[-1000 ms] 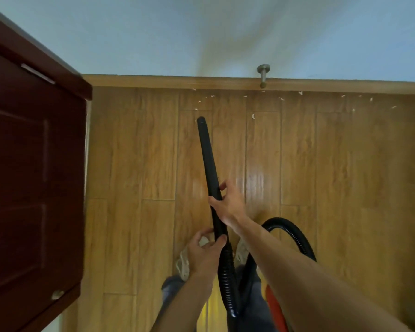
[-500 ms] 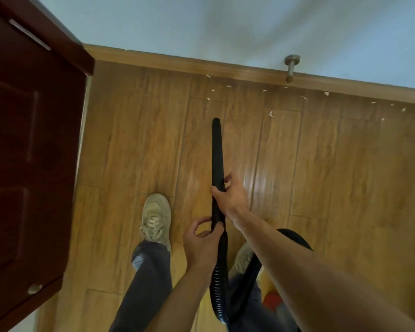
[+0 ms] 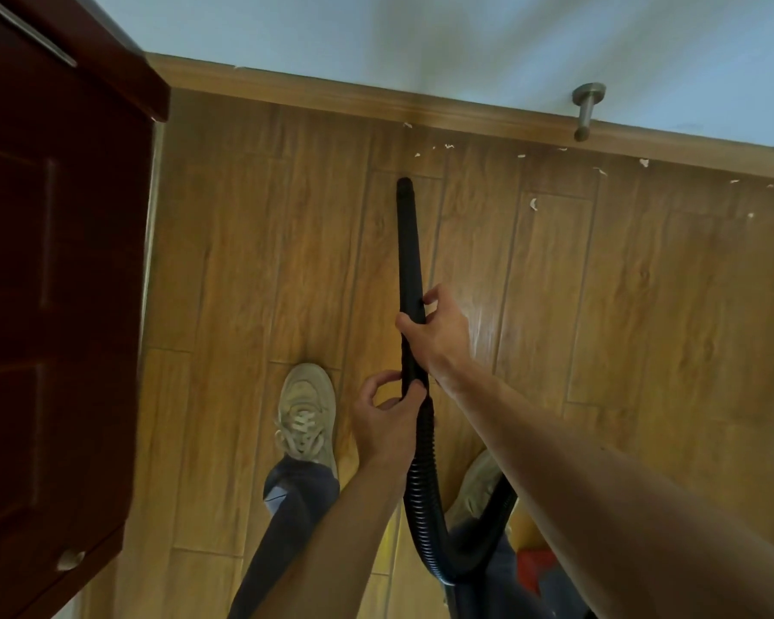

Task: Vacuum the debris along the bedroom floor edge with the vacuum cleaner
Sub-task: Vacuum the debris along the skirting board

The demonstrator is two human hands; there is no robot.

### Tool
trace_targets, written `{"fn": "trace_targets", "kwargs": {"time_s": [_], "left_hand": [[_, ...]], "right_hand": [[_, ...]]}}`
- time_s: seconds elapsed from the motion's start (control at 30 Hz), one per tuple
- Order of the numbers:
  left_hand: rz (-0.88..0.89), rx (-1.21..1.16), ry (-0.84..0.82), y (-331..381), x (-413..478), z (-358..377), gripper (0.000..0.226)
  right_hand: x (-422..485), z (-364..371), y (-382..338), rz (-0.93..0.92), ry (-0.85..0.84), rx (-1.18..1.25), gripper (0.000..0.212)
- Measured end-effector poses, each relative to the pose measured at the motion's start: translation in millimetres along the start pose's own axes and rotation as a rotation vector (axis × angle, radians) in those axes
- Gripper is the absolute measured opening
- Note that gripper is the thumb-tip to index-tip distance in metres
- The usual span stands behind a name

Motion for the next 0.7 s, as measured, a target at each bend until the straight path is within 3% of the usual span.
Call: {"fn": "trace_targets", "kwargs": {"time_s": [0.7], "left_hand": [[0.013,-0.039,-0.034,50.6,47.1,13.4,0.023]], "right_hand": [[39.5,18.0,-68.7,-0.126,0.069,-0.140,0.036]]}}
Point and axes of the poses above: each hand's wrist, its own x-axis towards the middle knuckle, its own z-axis out of the palm, y = z × x, the point moved 10 cm from there along x, towards the middle knuckle, and after that the axes turned 9 degrees about y, right-handed, at the moved point
